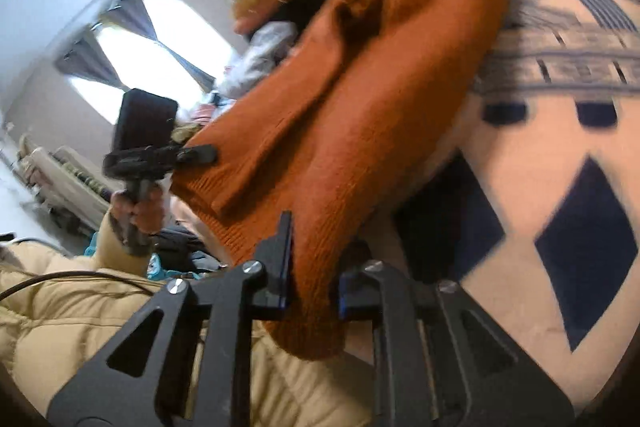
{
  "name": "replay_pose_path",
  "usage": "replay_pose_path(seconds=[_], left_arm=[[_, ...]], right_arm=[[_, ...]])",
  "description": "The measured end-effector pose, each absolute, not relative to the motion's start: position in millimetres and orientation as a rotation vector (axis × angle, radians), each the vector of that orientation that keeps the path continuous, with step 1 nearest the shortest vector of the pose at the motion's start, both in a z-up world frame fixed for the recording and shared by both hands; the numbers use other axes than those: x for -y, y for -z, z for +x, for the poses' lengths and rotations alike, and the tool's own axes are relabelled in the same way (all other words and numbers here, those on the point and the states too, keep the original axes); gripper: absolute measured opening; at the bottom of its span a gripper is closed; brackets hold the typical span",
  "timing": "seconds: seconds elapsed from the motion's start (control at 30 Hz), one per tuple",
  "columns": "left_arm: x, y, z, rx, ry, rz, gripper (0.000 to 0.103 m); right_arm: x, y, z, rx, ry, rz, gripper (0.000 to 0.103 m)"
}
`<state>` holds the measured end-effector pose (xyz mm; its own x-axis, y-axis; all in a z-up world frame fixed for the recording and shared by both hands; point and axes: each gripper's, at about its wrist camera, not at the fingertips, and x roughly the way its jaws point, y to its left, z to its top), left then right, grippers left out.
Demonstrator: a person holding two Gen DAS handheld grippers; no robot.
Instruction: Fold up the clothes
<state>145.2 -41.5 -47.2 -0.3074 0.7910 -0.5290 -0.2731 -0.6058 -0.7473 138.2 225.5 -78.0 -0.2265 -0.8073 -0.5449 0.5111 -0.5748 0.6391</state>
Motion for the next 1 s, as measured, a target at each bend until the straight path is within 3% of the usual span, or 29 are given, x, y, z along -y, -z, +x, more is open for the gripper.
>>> replay_pose_path(seconds=[0.2, 0.4, 0.47, 0.57, 0.63, 1.0], left_arm=[[41.2, 66.7, 144.9, 0.715, -1.937, -1.282, 0.034], [35.7, 65.8, 143.4, 0.694, -1.934, -1.264, 0.034], [35.8, 64.6, 142.7, 0.699, -1.938, -1.263, 0.033], [32.8, 60.6, 137.4, 0.723, -1.944, -1.266, 0.024], [38.8, 60.2, 137.3, 0.757, -1.961, -1.267, 0.016], [47.6, 33.8, 109.1, 0.924, -1.855, -1.227, 0.016]], right_arm=[[-232.4, 83.2, 147.0, 0.412, 1.893, 1.134, 0.040], [-230.1, 83.4, 156.8, 0.409, 1.894, 1.108, 0.039], [-228.7, 84.0, 159.5, 0.405, 1.896, 1.103, 0.026], [-230.1, 83.4, 156.0, 0.455, 1.875, 1.095, 0.022], [-231.4, 77.6, 155.5, 0.484, 1.869, 1.059, 0.021], [-238.6, 48.1, 131.6, 0.677, 1.794, 0.925, 0.021]])
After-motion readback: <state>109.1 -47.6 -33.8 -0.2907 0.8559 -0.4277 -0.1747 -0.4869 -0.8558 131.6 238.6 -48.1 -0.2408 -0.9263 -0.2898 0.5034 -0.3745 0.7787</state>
